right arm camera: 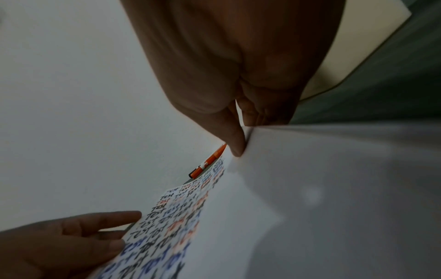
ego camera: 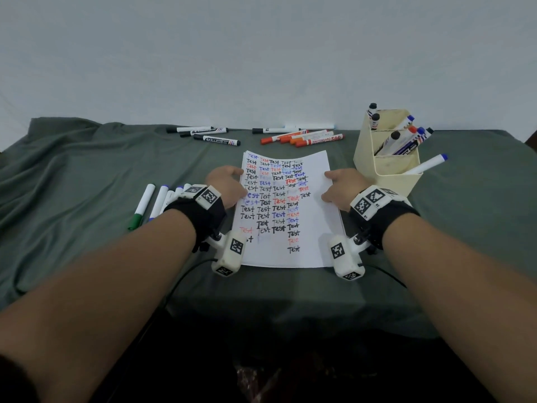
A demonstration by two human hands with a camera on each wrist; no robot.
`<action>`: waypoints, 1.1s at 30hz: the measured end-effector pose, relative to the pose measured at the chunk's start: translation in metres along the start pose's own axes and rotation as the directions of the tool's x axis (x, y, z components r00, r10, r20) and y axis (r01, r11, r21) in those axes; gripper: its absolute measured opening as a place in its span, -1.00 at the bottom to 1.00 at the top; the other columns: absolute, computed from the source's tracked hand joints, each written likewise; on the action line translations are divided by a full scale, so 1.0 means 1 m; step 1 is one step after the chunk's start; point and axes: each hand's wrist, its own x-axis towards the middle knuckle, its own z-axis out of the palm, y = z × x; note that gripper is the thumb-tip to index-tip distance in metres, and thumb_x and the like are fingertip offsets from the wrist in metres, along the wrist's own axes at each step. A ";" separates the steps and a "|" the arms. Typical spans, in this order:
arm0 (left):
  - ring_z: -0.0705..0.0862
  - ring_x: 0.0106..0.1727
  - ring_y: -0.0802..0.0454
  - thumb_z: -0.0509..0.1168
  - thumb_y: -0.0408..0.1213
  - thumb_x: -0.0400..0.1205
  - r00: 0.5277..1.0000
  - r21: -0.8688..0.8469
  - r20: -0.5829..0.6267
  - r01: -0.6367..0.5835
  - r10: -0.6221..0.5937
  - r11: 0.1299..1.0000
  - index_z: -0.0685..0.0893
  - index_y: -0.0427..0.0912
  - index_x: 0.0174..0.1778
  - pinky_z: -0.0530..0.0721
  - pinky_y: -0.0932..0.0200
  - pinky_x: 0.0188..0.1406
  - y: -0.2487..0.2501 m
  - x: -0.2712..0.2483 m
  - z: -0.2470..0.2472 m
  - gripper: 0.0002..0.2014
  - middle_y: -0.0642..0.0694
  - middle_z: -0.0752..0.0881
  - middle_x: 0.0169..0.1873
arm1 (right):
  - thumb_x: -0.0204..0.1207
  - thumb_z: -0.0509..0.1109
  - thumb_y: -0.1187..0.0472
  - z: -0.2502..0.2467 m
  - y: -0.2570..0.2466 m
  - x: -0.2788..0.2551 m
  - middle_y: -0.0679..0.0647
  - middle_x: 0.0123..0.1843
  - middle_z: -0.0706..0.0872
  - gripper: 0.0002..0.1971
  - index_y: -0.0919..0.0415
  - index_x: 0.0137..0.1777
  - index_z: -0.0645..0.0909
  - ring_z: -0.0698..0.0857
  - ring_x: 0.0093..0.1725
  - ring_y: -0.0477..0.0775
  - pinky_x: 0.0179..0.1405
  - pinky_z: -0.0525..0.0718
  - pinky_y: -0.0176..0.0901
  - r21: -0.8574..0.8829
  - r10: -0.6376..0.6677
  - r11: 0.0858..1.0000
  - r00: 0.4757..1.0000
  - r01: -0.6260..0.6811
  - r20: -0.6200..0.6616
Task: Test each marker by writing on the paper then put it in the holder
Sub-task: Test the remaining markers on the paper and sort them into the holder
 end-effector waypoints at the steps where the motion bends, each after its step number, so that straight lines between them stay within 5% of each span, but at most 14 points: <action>1: 0.74 0.16 -0.04 0.48 -0.45 0.56 1.000 0.028 0.000 -0.001 0.001 1.000 0.59 -0.06 0.49 0.72 0.11 0.13 0.001 0.005 0.001 -0.44 -0.09 0.73 0.29 | 0.62 0.40 0.33 0.000 -0.001 0.005 0.08 0.69 0.46 -0.34 0.10 0.73 0.37 0.54 0.57 0.18 0.38 0.54 -0.16 -0.020 0.006 1.000 1.000 -0.005 0.004; 6: 0.69 0.28 -0.04 0.46 -0.38 0.57 0.997 0.219 0.031 -0.071 0.066 0.973 0.54 -0.07 0.56 0.67 0.08 0.27 0.010 0.028 0.005 -0.41 -0.05 0.68 0.38 | 0.68 0.33 0.33 -0.008 -0.007 0.024 0.06 0.75 0.37 -0.37 0.14 0.75 0.31 0.45 0.65 0.17 0.54 0.47 -0.07 -0.128 -0.018 0.992 1.000 0.018 -0.001; 10: 0.67 0.32 -0.04 0.50 -0.31 0.56 0.995 0.321 0.054 -0.094 0.080 0.942 0.54 -0.08 0.55 0.63 0.11 0.31 0.017 0.044 0.002 -0.40 -0.05 0.67 0.37 | 0.70 0.33 0.29 -0.016 -0.016 0.032 0.14 0.63 0.53 -0.50 0.24 0.65 0.46 0.56 0.54 0.20 0.32 0.56 -0.12 -0.333 -0.045 0.942 0.999 0.047 0.015; 12: 0.66 0.32 -0.05 0.48 -0.28 0.57 0.995 0.396 0.071 -0.095 0.073 0.913 0.56 -0.07 0.50 0.58 0.18 0.17 0.020 0.048 0.001 -0.45 -0.04 0.66 0.35 | 0.69 0.34 0.26 -0.018 -0.021 0.035 0.17 0.53 0.63 -0.57 0.29 0.54 0.56 0.64 0.46 0.20 0.33 0.62 -0.09 -0.437 -0.050 0.897 0.997 0.069 0.054; 15: 0.74 0.05 -0.08 0.40 -0.15 0.63 0.993 0.478 0.089 -0.109 0.076 0.871 0.69 -0.11 0.11 0.61 0.08 -0.05 0.024 0.054 -0.004 -0.81 -0.14 0.79 0.04 | 0.68 0.33 0.23 -0.024 -0.028 0.039 0.17 0.47 0.68 -0.60 0.29 0.49 0.61 0.68 0.42 0.18 0.35 0.65 -0.06 -0.523 -0.079 0.845 0.994 0.108 0.077; 18: 0.64 -0.24 -0.03 0.31 0.00 0.67 0.989 0.562 0.079 -0.146 0.123 0.814 0.67 -0.13 -0.10 0.57 0.13 -0.28 0.028 0.064 -0.015 -0.75 -0.11 0.72 -0.19 | 0.72 0.31 0.11 -0.032 -0.035 0.046 0.18 0.49 0.66 -0.58 0.24 0.52 0.58 0.64 0.44 0.21 0.39 0.64 0.01 -0.557 -0.177 0.811 0.982 0.182 0.064; 20: 0.61 -0.15 -0.01 0.28 0.02 0.67 0.985 0.582 0.060 -0.165 0.160 0.796 0.65 -0.07 0.05 0.50 0.14 -0.25 0.031 0.072 -0.022 -0.76 -0.07 0.68 -0.06 | 0.74 0.30 -0.04 -0.035 -0.039 0.051 0.20 0.58 0.55 -0.47 0.16 0.63 0.47 0.57 0.51 0.24 0.47 0.59 0.08 -0.548 -0.258 0.796 0.963 0.257 0.077; 24: 0.62 0.36 -0.15 0.26 0.00 0.68 0.973 0.714 0.074 -0.205 0.219 0.670 0.56 -0.15 0.49 0.58 0.07 0.19 0.035 0.091 -0.032 -0.51 -0.13 0.64 0.39 | 0.72 0.25 -0.24 -0.030 -0.043 0.065 0.23 0.61 0.48 -0.34 0.09 0.71 0.34 0.51 0.54 0.31 0.48 0.54 0.15 -0.525 -0.358 0.781 0.931 0.339 0.070; 28: 0.63 0.31 -0.26 0.25 -0.02 0.69 0.958 0.849 0.123 -0.237 0.260 0.472 0.58 -0.17 0.44 0.65 -0.06 0.12 0.031 0.116 -0.041 -0.55 -0.24 0.62 0.32 | 0.70 0.17 -0.34 -0.010 -0.033 0.076 0.18 0.79 0.22 -0.22 0.04 0.80 0.13 0.22 0.75 0.28 0.69 0.27 0.23 -0.437 -0.307 0.840 0.946 0.322 0.107; 33: 0.58 0.32 -0.29 0.26 -0.05 0.68 0.972 0.859 0.083 -0.182 0.220 0.479 0.49 -0.11 0.50 0.64 -0.18 0.22 0.017 0.154 -0.060 -0.53 -0.25 0.55 0.30 | 0.63 0.05 -0.49 0.009 -0.019 0.089 0.16 0.84 0.04 -0.12 0.00 0.82 0.06 -0.03 0.81 0.30 0.75 0.12 0.31 -0.418 -0.217 0.866 0.959 0.274 0.181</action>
